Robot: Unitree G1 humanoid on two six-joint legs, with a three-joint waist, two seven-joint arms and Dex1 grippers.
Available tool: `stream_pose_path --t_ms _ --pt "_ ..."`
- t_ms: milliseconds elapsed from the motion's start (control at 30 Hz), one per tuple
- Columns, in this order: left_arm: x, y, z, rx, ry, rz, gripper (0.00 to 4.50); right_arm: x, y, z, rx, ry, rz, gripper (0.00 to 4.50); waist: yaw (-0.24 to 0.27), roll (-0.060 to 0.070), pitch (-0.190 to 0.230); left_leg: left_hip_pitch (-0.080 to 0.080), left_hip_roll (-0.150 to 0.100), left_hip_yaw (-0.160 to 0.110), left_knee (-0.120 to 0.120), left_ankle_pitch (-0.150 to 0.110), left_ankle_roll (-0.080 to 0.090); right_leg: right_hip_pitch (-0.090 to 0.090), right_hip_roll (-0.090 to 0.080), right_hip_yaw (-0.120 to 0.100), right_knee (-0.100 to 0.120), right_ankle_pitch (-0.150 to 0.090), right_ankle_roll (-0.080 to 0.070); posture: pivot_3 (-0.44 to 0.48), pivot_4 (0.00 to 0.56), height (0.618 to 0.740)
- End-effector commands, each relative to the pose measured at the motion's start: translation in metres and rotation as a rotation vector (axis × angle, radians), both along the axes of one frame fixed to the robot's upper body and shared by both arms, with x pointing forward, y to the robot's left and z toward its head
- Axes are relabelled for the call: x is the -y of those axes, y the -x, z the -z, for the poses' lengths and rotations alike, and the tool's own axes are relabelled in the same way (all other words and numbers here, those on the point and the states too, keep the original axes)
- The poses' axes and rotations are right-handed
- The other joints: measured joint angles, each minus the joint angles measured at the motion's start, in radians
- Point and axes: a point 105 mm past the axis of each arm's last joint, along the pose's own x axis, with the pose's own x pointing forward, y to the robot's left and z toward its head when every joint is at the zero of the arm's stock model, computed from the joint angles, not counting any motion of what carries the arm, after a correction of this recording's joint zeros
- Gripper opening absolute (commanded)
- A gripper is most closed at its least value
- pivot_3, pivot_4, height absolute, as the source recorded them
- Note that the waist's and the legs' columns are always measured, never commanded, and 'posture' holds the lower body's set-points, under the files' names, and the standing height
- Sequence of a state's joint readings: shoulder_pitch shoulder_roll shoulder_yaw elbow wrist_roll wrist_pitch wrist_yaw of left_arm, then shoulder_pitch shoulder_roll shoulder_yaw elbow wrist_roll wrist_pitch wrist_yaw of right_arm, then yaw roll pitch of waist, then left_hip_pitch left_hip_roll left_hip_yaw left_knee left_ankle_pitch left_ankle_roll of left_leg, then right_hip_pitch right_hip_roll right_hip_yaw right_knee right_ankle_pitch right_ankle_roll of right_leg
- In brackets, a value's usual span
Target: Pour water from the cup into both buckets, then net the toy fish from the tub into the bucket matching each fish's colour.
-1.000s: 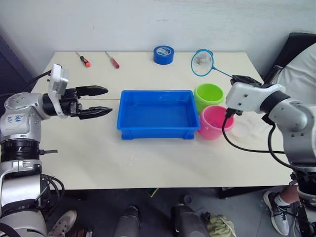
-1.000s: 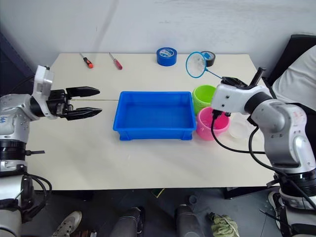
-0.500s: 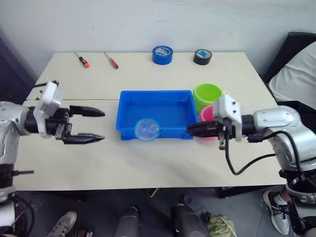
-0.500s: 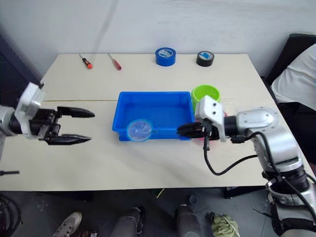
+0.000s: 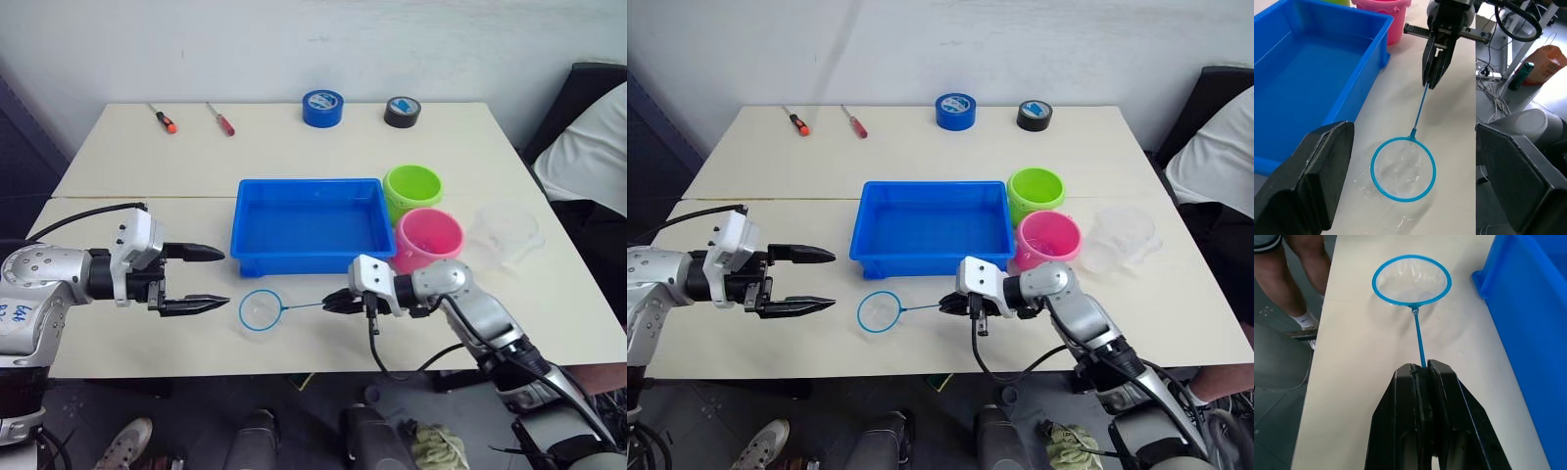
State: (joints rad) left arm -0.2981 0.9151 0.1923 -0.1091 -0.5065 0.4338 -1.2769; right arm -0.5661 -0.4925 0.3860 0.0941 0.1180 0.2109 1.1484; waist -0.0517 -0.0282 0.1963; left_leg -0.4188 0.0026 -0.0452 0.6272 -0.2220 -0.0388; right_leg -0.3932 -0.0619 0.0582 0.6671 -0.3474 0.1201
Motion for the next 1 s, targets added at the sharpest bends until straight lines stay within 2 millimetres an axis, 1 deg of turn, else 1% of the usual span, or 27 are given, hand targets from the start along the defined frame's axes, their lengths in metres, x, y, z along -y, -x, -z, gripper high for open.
stream_pose_path --t_ms 33,300,367,400,433,467,500,533,567,600,633,700,733,833,900,933,1000 --pt "0.007 -0.001 0.003 0.022 -0.02 0.038 4.31 -0.002 -0.01 -0.001 0.044 -0.006 -0.002 0.0 0.0 0.0 0.0 0.0 0.0 0.0 0.0 0.0 0.0 0.0 0.0 0.0 0.0 0.0 0.0 0.0 0.15 0.734" --pt "0.01 -0.003 0.01 0.008 -0.034 0.059 4.31 -0.006 -0.021 0.005 0.051 -0.001 -0.01 0.0 -0.004 0.0 0.0 0.001 0.0 0.0 0.0 0.0 0.0 0.0 0.0 0.0 0.0 0.0 0.0 0.0 0.15 0.734" --pt "0.01 -0.003 0.01 0.009 -0.037 0.06 4.41 -0.006 -0.021 0.006 0.05 0.001 -0.014 0.85 -0.003 0.0 0.0 0.001 0.0 0.0 -0.001 0.0 0.0 0.0 0.0 0.0 0.0 0.0 0.0 0.0 0.15 0.734" --pt "0.01 -0.003 0.011 0.011 -0.041 0.061 4.41 -0.006 -0.02 0.007 0.045 0.006 -0.019 1.11 -0.003 0.0 0.0 0.001 0.0 0.0 -0.001 0.0 0.0 0.0 0.0 0.0 0.0 0.0 0.0 0.0 0.15 0.734" --pt "0.009 -0.004 0.011 0.013 -0.048 0.059 4.41 -0.005 -0.02 0.007 0.045 0.008 -0.021 1.52 -0.002 0.0 0.0 0.001 0.0 0.0 -0.001 0.0 0.0 0.0 0.0 0.0 0.0 0.0 0.0 0.0 0.15 0.734" --pt "0.008 -0.004 0.013 0.012 -0.061 0.051 4.41 -0.004 -0.021 0.007 0.049 0.008 -0.019 2.14 -0.002 0.0 0.0 0.001 0.0 0.0 -0.001 0.0 0.0 0.0 0.0 0.0 0.0 0.0 0.0 0.0 0.15 0.734" --pt "0.006 -0.005 0.015 0.013 -0.08 0.038 4.41 -0.002 -0.021 0.007 0.055 0.017 -0.015 2.6 -0.002 0.0 0.0 0.001 0.0 0.0 -0.001 0.0 0.0 0.0 0.0 0.0 0.0 0.0 0.0 0.0 0.15 0.734" --pt "0.004 -0.005 0.017 0.011 -0.092 0.023 4.41 0.002 -0.022 0.006 0.066 0.027 -0.012 3.01 -0.002 0.0 0.0 0.001 0.0 0.0 -0.001 0.0 0.0 0.0 0.0 0.0 0.0 0.0 0.0 0.0 0.15 0.734" --pt "0.004 -0.006 0.019 0.006 -0.093 0.007 4.41 0.006 -0.022 0.004 0.077 0.035 0.0 3.57 -0.002 0.0 0.0 0.001 0.0 0.0 -0.001 0.0 0.0 0.0 0.0 0.0 0.0 0.0 0.0 0.0 0.15 0.734" --pt "0.003 -0.006 0.019 0.004 -0.083 -0.013 4.41 0.016 -0.02 0.0 0.082 0.048 0.007 4.14 -0.001 0.0 0.0 0.001 0.0 0.0 -0.001 0.0 0.0 0.0 0.0 0.0 0.0 0.0 0.0 0.0 0.15 0.734" --pt "0.003 -0.006 0.019 0.002 -0.075 -0.03 4.41 0.023 -0.017 -0.005 0.086 0.054 0.014 4.46 -0.001 0.001 0.001 0.001 0.0 0.0 -0.001 0.0 0.0 0.0 0.0 0.0 0.0 0.0 0.0 0.0 0.15 0.734" --pt "0.004 -0.004 0.02 0.003 -0.043 -0.064 4.41 0.036 -0.007 -0.015 0.067 0.039 0.038 4.46 0.004 0.001 0.001 0.0 -0.001 0.0 -0.001 0.0 0.0 0.0 -0.001 0.0 -0.001 0.0 0.0 0.0 0.15 0.734" --pt "0.005 -0.002 0.023 0.003 -0.029 -0.08 4.41 0.046 -0.001 -0.018 0.063 0.046 0.055 4.46 0.008 0.001 0.001 -0.001 -0.001 -0.001 -0.001 0.0 0.0 0.0 -0.001 0.0 -0.002 0.0 0.0 0.0 0.15 0.734" --pt "0.007 0.007 0.031 -0.019 0.016 -0.149 4.41 0.064 0.021 -0.024 0.006 0.039 0.112 4.46 0.018 0.001 0.001 -0.001 0.0 -0.001 -0.002 -0.002 0.001 0.0 -0.005 0.0 -0.005 0.0 0.0 0.0 0.15 0.734" --pt "0.002 0.014 0.042 -0.061 0.045 -0.239 4.41 0.069 0.04 -0.021 -0.036 0.016 0.149 4.46 0.021 0.001 0.0 0.0 0.001 0.0 -0.003 -0.003 0.001 0.001 -0.008 0.0 -0.006 0.0 0.0 0.0 0.15 0.734" --pt "-0.002 0.019 0.052 -0.084 0.047 -0.293 4.41 0.069 0.049 -0.017 -0.062 -0.004 0.171 4.46 0.021 0.001 0.0 -0.001 0.001 -0.001 -0.004 -0.002 0.001 0.0 -0.007 0.0 -0.007 0.0 0.0 0.0 0.15 0.734" --pt "-0.005 0.025 0.061 -0.105 0.045 -0.353 4.41 0.069 0.06 -0.014 -0.092 -0.025 0.199 4.46 0.021 0.001 0.0 0.002 0.001 0.0 -0.006 -0.003 0.001 0.002 -0.007 0.0 -0.007 0.0 -0.001 0.0 0.15 0.734"
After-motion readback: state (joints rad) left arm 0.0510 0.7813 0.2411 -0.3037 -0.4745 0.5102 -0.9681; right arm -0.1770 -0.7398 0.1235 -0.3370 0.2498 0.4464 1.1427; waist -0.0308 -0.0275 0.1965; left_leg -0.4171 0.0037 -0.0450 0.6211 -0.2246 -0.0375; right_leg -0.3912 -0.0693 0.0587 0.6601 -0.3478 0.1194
